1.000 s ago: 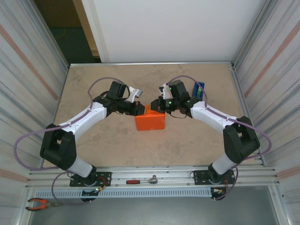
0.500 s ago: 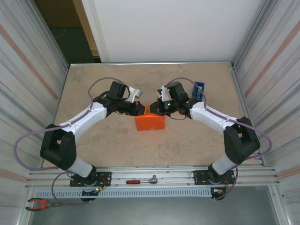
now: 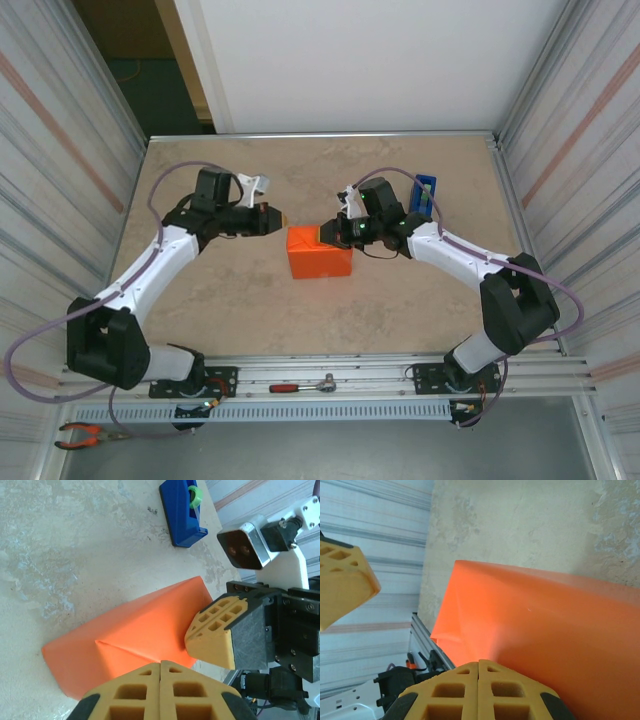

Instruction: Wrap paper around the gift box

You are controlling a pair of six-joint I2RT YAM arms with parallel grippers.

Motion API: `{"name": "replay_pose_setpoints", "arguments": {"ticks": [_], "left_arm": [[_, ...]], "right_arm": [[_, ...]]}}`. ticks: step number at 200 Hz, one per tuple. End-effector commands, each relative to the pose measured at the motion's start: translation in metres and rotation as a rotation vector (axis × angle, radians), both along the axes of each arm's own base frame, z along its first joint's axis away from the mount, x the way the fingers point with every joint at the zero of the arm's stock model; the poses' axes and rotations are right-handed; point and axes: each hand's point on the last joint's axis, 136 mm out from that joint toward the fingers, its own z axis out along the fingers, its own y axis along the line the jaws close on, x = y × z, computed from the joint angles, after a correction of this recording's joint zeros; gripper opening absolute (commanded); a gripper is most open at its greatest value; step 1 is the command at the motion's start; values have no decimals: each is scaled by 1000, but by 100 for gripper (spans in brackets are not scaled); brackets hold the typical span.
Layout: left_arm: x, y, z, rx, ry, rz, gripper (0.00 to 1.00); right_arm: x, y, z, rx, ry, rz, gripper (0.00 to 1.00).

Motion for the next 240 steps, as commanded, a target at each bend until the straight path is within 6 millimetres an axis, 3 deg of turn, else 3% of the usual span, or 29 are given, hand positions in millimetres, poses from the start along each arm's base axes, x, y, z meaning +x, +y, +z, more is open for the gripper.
{"name": "replay_pose_setpoints", "arguments": {"ticks": [1,77,200,221,240], "left_arm": [[-12,-3,-11,-20,42,-23,0],[-32,-11,-28,-11,77,-61,0],[-46,-22,-56,41,109,-86,0],[-44,-17,-46,48,82,-79,0],[-34,-14,-22,34,34,-68,0]], "right_arm": [[-10,-14,-32,-91,85,-32,0],[-10,-14,-34,-92,88,-34,0],[-11,-14,-35,-92,90,-36,0],[-11,-15,-35,-94,91,-37,0],[-11,-15,-36,-97,91,-38,0]]}}
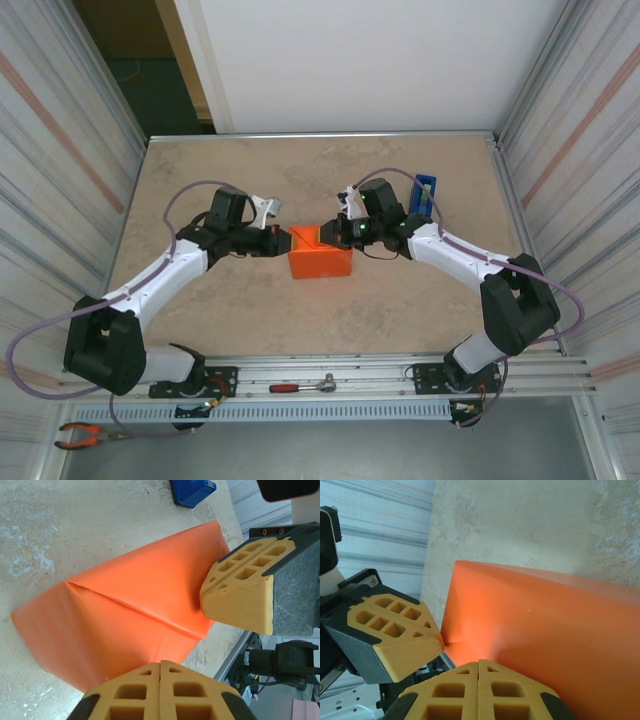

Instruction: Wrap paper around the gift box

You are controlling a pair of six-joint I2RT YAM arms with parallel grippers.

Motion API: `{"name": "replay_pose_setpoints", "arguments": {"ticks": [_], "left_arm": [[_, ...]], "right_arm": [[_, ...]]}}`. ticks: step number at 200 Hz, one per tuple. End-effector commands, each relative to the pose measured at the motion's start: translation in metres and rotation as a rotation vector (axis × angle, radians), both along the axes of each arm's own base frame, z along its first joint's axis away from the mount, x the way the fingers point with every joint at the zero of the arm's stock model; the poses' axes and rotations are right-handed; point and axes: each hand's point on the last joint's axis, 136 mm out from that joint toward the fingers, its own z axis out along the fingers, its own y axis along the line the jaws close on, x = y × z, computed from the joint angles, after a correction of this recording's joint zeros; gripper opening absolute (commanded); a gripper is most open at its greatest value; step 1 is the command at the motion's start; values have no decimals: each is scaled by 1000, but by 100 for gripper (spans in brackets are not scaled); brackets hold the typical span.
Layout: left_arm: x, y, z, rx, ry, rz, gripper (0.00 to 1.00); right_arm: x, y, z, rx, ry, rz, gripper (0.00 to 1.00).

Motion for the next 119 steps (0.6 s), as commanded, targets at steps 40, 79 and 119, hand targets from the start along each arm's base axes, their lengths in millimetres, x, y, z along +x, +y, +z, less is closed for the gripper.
{"name": "replay_pose_setpoints", "arguments": {"ticks": [40,79,119], "left_arm": [[17,-6,53,-38,-86,-34,0],[30,-21,52,-49,-83,-58,0],[31,-33,49,1,-123,-85,19]], "right_arm": [[-10,-16,-39,-108,99,-42,0],[-10,-18,-42,-113,99,-46,0],[-11,-19,-45,-118,104,-47,0]]}}
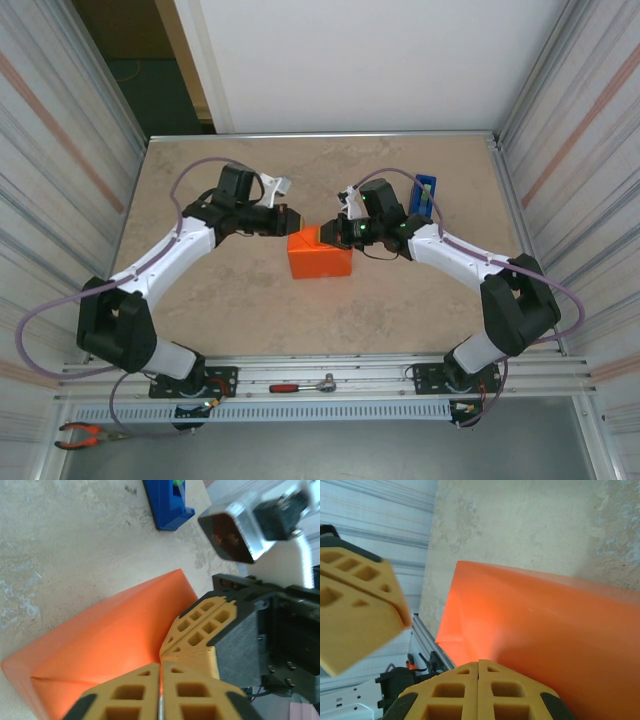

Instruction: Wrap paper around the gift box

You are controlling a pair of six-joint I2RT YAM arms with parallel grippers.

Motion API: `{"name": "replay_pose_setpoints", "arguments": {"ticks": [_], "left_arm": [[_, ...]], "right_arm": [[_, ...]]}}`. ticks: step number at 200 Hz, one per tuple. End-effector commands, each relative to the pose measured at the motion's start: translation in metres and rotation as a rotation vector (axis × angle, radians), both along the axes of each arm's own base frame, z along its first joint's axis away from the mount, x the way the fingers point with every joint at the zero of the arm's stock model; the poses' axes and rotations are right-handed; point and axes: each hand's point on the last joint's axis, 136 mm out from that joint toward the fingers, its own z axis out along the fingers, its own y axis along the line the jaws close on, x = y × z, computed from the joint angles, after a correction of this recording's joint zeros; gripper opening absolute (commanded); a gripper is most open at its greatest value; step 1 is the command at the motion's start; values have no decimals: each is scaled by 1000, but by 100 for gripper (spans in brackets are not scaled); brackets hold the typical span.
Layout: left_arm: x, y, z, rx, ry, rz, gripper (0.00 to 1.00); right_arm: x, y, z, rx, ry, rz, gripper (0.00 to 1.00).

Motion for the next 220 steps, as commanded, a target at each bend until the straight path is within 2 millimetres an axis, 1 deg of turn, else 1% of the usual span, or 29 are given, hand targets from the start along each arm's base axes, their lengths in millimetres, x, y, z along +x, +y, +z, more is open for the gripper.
{"name": "replay_pose_setpoints", "arguments": {"ticks": [1,14,26,42,55,63,67,80,112,131,153,163,173,188,220], "left_arm": [[1,-9,17,10,-81,-34,19],[2,-10,18,19,-94,-33,25],[3,-8,19,28,-107,-24,35],[7,-5,23,44,-140,-10,58],[11,-2,27,62,-179,2,79],[13,1,31,77,-206,17,94],[15,2,32,83,-221,23,98],[19,6,41,101,-276,38,99],[34,22,53,128,-356,117,99],[40,26,62,126,-464,145,99],[48,37,70,140,-563,209,99],[49,38,71,130,-561,212,99],[48,36,74,107,-549,197,99],[47,32,74,83,-508,185,99],[45,22,59,62,-404,142,99]], "right_arm": [[-12,-19,-46,-124,117,-46,0],[-12,-19,-46,-124,117,-46,0],[-11,-18,-45,-124,117,-46,0],[-11,-18,-45,-122,117,-45,0],[-11,-18,-44,-123,116,-46,0],[-11,-18,-45,-124,118,-46,0],[-11,-18,-45,-124,117,-47,0],[-12,-19,-45,-126,119,-47,0],[-11,-19,-45,-128,119,-50,0],[-10,-19,-46,-128,117,-51,0],[-11,-20,-47,-132,120,-54,0],[-12,-20,-48,-135,122,-54,0],[-12,-21,-50,-137,124,-54,0],[-12,-20,-51,-138,126,-54,0],[-11,-21,-50,-138,124,-58,0]]}}
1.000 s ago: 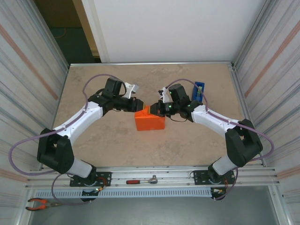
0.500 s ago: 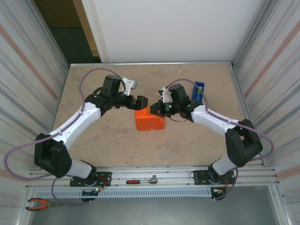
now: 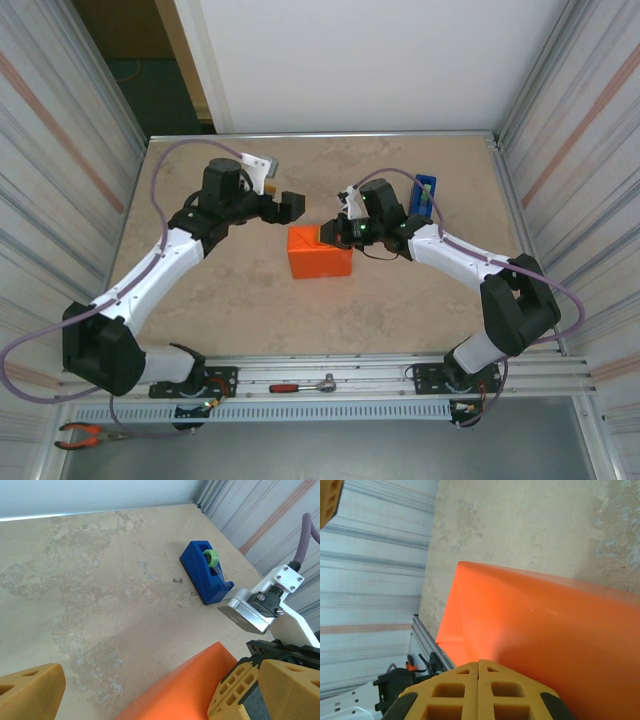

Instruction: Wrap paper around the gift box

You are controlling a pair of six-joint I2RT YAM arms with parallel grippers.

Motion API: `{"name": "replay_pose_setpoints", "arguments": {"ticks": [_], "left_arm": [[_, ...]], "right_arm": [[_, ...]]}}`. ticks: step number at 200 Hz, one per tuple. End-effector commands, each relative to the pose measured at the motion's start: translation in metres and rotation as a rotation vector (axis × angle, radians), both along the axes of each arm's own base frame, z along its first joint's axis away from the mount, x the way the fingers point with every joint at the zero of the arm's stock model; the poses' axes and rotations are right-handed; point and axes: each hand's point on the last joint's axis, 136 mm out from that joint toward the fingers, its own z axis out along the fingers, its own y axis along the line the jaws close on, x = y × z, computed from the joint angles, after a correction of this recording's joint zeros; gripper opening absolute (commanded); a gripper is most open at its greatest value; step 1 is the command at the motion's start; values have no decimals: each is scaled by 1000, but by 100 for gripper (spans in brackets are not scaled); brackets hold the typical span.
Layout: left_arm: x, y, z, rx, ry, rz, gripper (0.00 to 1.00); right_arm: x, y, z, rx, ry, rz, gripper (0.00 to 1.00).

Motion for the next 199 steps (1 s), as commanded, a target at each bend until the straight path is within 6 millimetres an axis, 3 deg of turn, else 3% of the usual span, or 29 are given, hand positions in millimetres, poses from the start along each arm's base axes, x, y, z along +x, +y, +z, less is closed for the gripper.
{"name": "replay_pose_setpoints", "arguments": {"ticks": [1,23,43,69,94,153,199], "left_arm": [[0,-9,2,-35,49,-39,99],[-8,-19,-7,-38,88,-104,99],[-16,-26,-16,-20,103,-143,90],[-24,-28,-30,-11,150,-164,51],[-32,-33,-41,-1,190,-186,0],[-50,-48,-59,111,175,-230,0],[-58,-48,-75,170,169,-234,0]], "right_arm": [[-13,-21,-50,-138,128,-55,0],[-13,-21,-50,-138,128,-56,0],[-13,-22,-51,-139,129,-56,0],[-13,-22,-50,-137,128,-55,0],[-13,-22,-51,-137,129,-56,0],[-14,-22,-52,-138,133,-54,0],[-14,-22,-52,-138,131,-56,0]]}}
